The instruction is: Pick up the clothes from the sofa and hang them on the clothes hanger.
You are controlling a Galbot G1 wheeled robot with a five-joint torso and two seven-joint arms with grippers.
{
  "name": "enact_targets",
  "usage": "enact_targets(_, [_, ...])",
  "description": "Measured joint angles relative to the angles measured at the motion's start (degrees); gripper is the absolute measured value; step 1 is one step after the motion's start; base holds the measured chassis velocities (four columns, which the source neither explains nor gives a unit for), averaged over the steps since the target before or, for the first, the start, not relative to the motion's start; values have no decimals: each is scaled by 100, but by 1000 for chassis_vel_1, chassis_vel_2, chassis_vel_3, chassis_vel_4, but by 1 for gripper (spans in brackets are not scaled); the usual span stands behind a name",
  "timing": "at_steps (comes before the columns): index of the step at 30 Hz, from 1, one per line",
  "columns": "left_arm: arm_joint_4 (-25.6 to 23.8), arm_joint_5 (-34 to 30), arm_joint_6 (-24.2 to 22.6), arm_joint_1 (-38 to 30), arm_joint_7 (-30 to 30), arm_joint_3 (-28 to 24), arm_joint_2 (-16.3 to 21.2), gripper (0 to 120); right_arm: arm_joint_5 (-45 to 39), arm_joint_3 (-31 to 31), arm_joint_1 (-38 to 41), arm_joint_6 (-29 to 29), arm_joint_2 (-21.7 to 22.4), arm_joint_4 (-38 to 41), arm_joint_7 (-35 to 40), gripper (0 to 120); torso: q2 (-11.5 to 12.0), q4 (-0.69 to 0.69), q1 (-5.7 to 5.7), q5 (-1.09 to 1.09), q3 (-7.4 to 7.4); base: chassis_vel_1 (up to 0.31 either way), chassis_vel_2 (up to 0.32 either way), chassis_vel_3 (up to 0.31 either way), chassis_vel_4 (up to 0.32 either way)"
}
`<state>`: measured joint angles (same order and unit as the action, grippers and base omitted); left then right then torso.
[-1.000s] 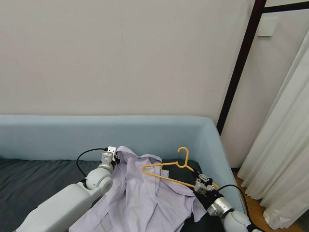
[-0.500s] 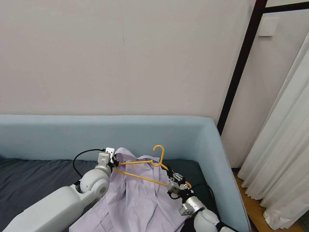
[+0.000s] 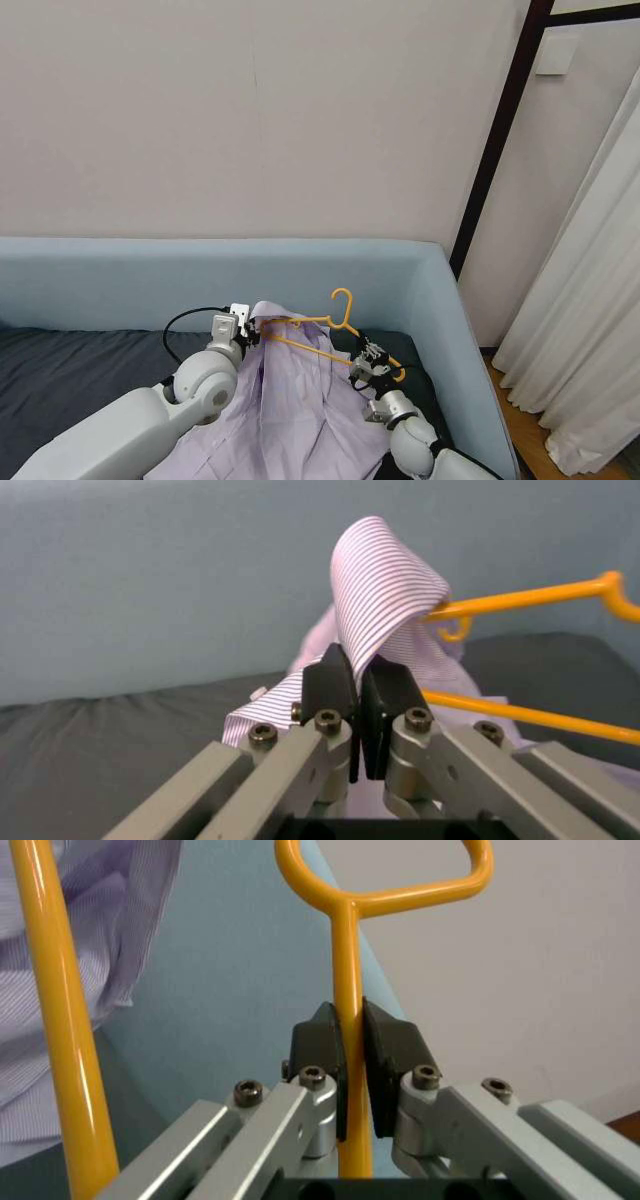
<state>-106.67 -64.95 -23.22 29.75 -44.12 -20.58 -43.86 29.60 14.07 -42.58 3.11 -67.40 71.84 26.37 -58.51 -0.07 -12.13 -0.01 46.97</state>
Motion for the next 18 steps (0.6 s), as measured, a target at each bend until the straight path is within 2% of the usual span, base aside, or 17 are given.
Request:
enact_targets(3, [146,-210,87,-420,-216,-301,-383,0,32,219,192,217,-96,132,101,5,1,1,0,-1,0,0,0,0,0])
enact_targets(8, [395,-311,101,-923,-326,-537,-654,0,428,322,219,46,-131,239,94,5,1,-1,-1,0,0,0,0,0,0])
enact_targets(13, [403,-384,100,-1107,-355,-603,-671,0,583,357,134,-55,-64,288,50,5,1,-1,0,1,1,0,0,0,0])
enact_targets(18, [202,-396,90,-1082,-363,-616,-624,0,376,365,200,41,-73,177,47,5,1,-1,0,1,0,0,0,0,0])
